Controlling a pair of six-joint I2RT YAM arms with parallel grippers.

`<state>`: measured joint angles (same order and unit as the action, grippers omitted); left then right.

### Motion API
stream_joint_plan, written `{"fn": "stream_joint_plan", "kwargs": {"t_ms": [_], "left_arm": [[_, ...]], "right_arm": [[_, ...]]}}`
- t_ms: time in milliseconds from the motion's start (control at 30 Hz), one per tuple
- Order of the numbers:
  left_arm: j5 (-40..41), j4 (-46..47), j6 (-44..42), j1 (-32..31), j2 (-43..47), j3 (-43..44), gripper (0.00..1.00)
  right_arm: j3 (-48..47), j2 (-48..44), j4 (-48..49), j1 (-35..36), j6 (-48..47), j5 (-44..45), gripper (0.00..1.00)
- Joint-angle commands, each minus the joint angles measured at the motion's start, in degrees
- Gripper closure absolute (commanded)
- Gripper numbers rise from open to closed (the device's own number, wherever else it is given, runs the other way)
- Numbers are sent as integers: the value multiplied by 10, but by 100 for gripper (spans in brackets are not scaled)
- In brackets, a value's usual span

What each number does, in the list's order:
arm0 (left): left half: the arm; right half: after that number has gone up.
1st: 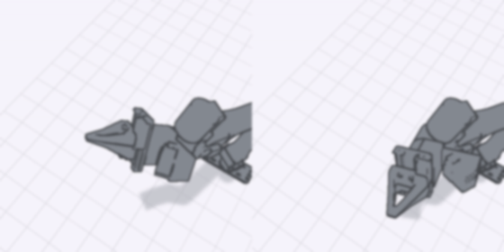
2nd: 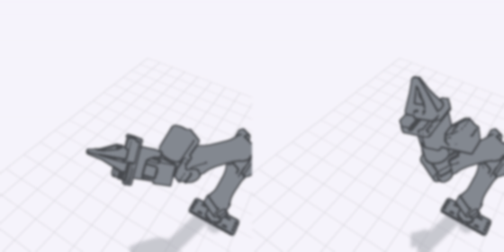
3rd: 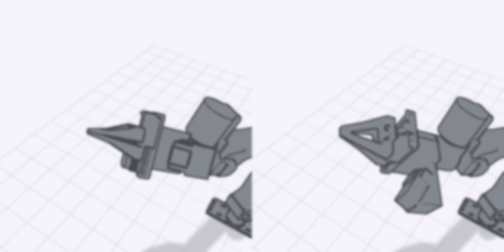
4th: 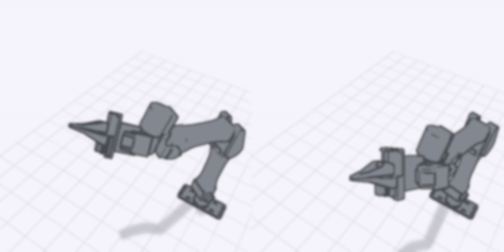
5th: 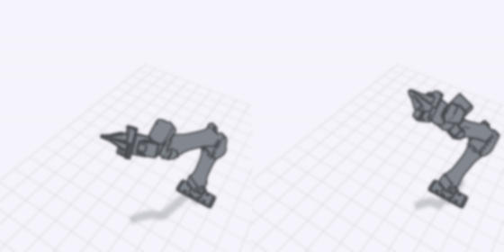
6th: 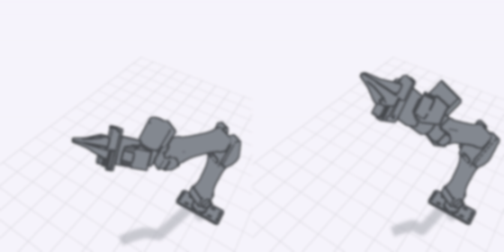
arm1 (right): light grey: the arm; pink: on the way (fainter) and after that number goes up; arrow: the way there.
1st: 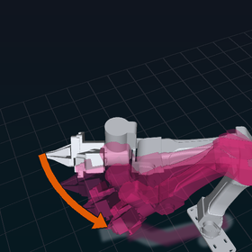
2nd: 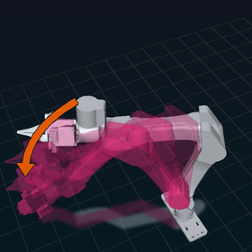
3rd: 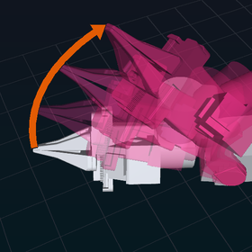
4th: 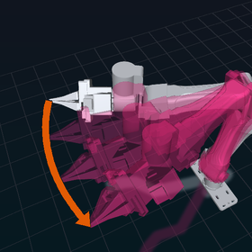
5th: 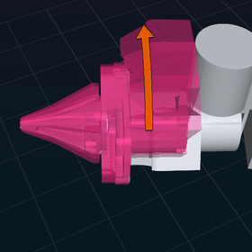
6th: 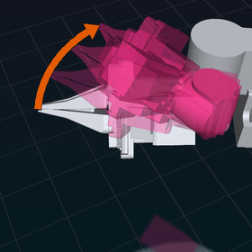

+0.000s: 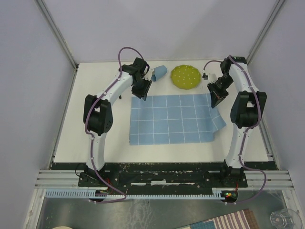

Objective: Set the dinner table for one person
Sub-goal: Fold the napkin at the center of the board.

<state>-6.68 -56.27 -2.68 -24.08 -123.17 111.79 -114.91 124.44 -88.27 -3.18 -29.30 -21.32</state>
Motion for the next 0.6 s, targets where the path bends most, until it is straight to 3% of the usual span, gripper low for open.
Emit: {"fn": "stream_joint_plan", "kwargs": {"t_ms": [0,567], "left_arm": [[-20,4,-15,4,6,10,59],[-30,6,-15,4,6,-11,59]], "right_arm": [[-51,27,-27,23,-14,-43,98],[-137,144,-69,145,-51,-139,98]]}}
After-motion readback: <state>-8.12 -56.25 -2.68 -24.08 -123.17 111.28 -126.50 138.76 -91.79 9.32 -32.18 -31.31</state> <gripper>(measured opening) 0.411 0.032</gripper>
